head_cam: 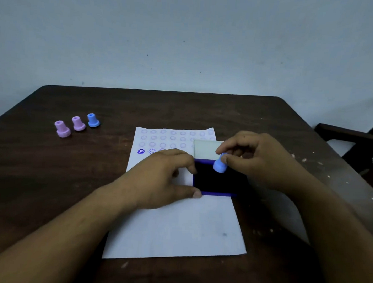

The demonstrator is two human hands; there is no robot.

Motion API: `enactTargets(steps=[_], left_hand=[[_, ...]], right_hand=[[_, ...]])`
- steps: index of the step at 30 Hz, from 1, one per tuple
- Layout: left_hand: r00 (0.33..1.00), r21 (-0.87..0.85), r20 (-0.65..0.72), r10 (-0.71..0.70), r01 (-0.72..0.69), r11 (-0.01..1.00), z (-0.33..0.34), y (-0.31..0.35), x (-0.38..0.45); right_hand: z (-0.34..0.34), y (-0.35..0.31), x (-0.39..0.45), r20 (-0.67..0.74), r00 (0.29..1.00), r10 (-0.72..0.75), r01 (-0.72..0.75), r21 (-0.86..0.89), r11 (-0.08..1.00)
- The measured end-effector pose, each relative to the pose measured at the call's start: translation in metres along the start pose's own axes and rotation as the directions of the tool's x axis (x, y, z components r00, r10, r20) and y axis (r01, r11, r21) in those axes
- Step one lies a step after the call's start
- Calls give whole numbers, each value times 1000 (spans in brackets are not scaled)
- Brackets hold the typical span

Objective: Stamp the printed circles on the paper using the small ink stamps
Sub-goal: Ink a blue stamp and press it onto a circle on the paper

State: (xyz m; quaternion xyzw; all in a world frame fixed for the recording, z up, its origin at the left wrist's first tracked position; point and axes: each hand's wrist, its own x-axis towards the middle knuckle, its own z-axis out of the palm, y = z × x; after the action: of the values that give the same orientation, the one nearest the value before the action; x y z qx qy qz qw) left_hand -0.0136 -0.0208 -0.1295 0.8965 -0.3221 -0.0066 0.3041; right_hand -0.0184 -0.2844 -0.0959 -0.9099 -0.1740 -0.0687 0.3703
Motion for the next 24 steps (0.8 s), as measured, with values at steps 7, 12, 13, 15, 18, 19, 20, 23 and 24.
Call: enactTargets(steps=[7,12,13,15,18,19,20,23,24], left_hand=[[998,6,-70,8,-8,1000,11,-4,2],[996,33,-85,2,1,999,13,0,4],[996,28,-88,-21,23,999,13,1,4],[991,-19,-91,-96,94,995,11,0,4],[982,-90,-70,-177,170,981,5,-3,3],[981,-97,-74,-181,174,980,5,-3,3],[981,-97,-87,-175,166,981,6,-2,3],[985,-55,-136,-108,101,993,12,2,3],[985,-35,-147,-90,86,996,13,3,3]], right_hand=[[24,-3,6,-18,993,-115,112,-125,986],[27,-2,6,-49,987,-150,140,-177,974],[28,-2,6,-50,987,-152,140,-190,972],[29,-2,6,-50,988,-150,136,-205,969],[32,-2,5,-47,988,-147,134,-202,970],[33,-2,5,-47,987,-152,139,-199,970],[34,-1,5,-49,986,-158,145,-198,969],[34,-2,5,-44,985,-166,154,-202,967],[33,-3,5,-38,985,-171,160,-208,965]])
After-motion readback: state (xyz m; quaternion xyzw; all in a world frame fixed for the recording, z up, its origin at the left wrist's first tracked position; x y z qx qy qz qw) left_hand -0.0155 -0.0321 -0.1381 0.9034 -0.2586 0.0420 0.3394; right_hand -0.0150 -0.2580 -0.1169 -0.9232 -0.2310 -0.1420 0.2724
